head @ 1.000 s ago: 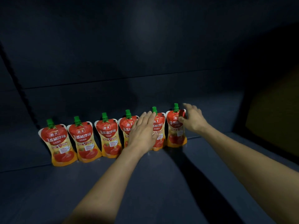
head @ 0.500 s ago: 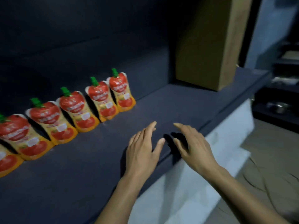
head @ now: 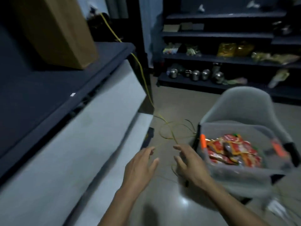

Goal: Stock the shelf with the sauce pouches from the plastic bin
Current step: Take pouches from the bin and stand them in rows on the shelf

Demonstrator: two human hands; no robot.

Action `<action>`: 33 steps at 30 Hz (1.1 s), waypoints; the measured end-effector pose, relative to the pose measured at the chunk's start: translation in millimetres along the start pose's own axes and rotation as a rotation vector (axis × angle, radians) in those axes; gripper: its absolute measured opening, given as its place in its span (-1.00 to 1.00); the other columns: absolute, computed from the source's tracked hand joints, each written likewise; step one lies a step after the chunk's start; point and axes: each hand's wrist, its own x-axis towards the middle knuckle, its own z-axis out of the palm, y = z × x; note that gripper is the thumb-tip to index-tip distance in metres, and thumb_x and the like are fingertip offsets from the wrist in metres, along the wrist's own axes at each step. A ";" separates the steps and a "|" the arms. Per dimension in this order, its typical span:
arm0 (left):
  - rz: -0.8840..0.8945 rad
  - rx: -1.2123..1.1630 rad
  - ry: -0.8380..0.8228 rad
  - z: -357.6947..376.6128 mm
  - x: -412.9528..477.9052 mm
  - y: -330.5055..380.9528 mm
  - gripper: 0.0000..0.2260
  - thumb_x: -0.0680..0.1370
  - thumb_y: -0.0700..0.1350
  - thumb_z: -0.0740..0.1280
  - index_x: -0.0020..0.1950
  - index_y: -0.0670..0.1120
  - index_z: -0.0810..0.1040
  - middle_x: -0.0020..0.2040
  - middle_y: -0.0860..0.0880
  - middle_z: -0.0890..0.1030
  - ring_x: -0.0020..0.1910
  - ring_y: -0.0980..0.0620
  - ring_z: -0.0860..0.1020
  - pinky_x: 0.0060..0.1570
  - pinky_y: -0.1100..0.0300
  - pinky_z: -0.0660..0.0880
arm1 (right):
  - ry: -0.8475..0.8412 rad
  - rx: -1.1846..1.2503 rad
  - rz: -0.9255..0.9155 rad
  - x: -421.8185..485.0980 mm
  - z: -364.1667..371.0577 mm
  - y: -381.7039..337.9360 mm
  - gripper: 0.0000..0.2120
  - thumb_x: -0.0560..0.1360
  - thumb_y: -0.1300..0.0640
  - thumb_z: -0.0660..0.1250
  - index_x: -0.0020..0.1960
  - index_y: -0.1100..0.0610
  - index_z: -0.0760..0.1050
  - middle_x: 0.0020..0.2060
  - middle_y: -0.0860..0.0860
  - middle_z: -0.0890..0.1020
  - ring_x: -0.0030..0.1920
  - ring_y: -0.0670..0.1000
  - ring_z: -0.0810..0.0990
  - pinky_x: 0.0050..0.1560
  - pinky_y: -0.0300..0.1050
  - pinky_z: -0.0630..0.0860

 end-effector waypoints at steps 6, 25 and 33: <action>0.014 -0.140 -0.270 127.6 42.8 112.1 -0.64 0.56 0.06 0.31 0.35 0.07 0.45 0.22 0.13 0.56 0.12 0.14 0.55 0.14 0.17 0.49 | 0.003 0.072 0.288 -16.1 -85.6 157.0 -0.77 0.52 0.17 0.32 0.17 0.06 0.55 0.09 -0.01 0.60 0.08 -0.01 0.57 0.10 -0.08 0.49; -0.221 -0.233 -0.615 360.6 280.1 173.4 -0.66 0.66 0.01 0.16 0.40 -0.07 0.40 0.22 0.00 0.52 0.19 0.01 0.48 0.19 0.21 0.41 | 0.416 0.924 1.341 82.2 -114.1 402.3 -0.91 0.53 0.25 0.30 -0.12 0.28 0.47 -0.38 0.17 0.50 -0.41 0.10 0.45 -0.36 -0.08 0.50; -0.114 -0.016 -0.688 429.0 322.9 155.3 -0.59 0.62 0.17 0.12 0.25 -0.06 0.56 0.23 -0.09 0.59 0.25 -0.11 0.50 0.26 -0.02 0.39 | 0.575 1.097 1.492 115.7 -90.9 458.1 -0.84 0.51 0.18 0.32 -0.21 0.20 0.43 -0.51 0.10 0.43 -0.65 -0.04 0.35 -0.69 -0.31 0.26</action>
